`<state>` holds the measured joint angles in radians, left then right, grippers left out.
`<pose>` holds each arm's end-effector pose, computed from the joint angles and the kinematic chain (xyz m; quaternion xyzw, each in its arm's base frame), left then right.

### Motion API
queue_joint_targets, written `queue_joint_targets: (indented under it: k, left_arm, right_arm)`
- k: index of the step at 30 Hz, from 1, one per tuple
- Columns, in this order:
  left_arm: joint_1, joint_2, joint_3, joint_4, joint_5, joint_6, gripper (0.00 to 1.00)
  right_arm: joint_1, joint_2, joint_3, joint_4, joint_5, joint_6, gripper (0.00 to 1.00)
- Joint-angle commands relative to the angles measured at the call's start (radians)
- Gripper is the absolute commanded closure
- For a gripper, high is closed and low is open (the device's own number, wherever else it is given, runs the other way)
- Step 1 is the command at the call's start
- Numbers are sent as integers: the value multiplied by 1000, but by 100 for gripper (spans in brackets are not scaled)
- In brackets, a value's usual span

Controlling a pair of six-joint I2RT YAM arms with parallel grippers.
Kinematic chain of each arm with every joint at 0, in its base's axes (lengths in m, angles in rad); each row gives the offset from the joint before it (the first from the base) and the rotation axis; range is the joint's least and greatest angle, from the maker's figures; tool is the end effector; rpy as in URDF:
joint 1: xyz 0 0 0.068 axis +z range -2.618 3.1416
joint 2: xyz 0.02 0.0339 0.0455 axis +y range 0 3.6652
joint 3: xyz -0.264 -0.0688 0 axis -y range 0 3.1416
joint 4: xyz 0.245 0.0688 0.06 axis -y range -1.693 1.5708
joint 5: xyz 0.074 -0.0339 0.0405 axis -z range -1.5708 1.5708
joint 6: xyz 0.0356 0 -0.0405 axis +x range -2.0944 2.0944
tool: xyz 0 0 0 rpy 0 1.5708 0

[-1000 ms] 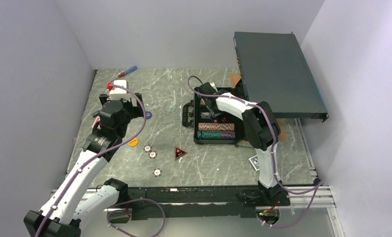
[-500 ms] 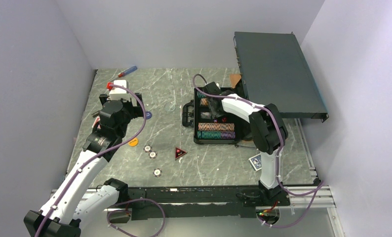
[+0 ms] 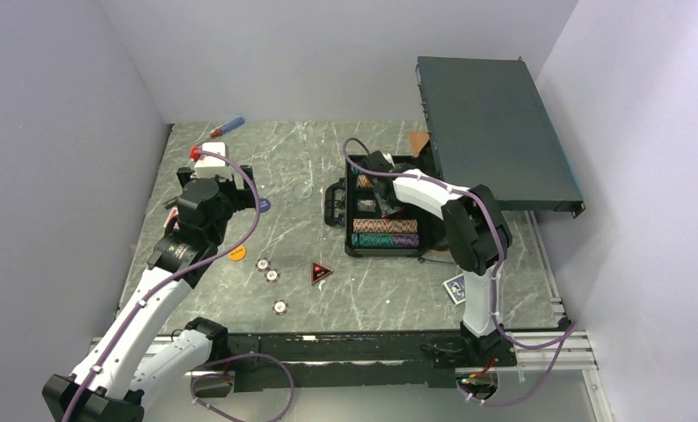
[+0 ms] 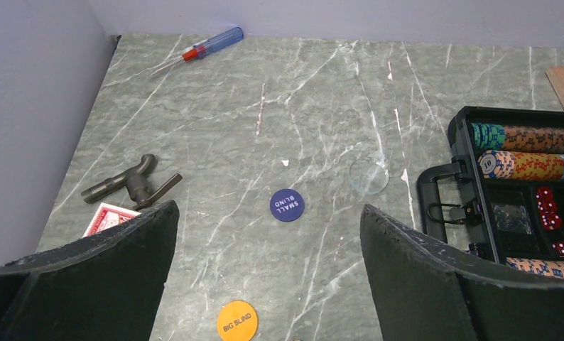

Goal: Pack up texas hold em set

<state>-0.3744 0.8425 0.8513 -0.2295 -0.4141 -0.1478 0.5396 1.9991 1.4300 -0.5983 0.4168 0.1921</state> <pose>0.1846 -0.0572 0.3493 -0.0413 0.7736 -0.0028 0.6323 0.3593 0.1984 0.1742 -0.1249 0.9513 -0.1192 0.2555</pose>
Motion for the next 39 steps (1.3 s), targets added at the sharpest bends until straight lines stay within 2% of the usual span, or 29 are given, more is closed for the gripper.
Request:
queue_joint_targets:
  k: [1,11,20,27,39]
  left_arm:
    - [0,2,28,24,16,-15,1]
    - [0,-6,29,20,12,-16,1]
    - [0,0,31,22,23,-18,1]
    - [0,4,28,22,17,-15,1]
    - [0,27,32,20,20,-14,1]
  right_arm:
    - [28,20,-3,-110,78,0,61]
    - [52,21,182,-215,69,-25,51]
    - [35,7,113,-203,17,-16,45]
    - [10,33,94,-160,27,-28,48]
    - [-18,67,74,-77,-47,-53,55]
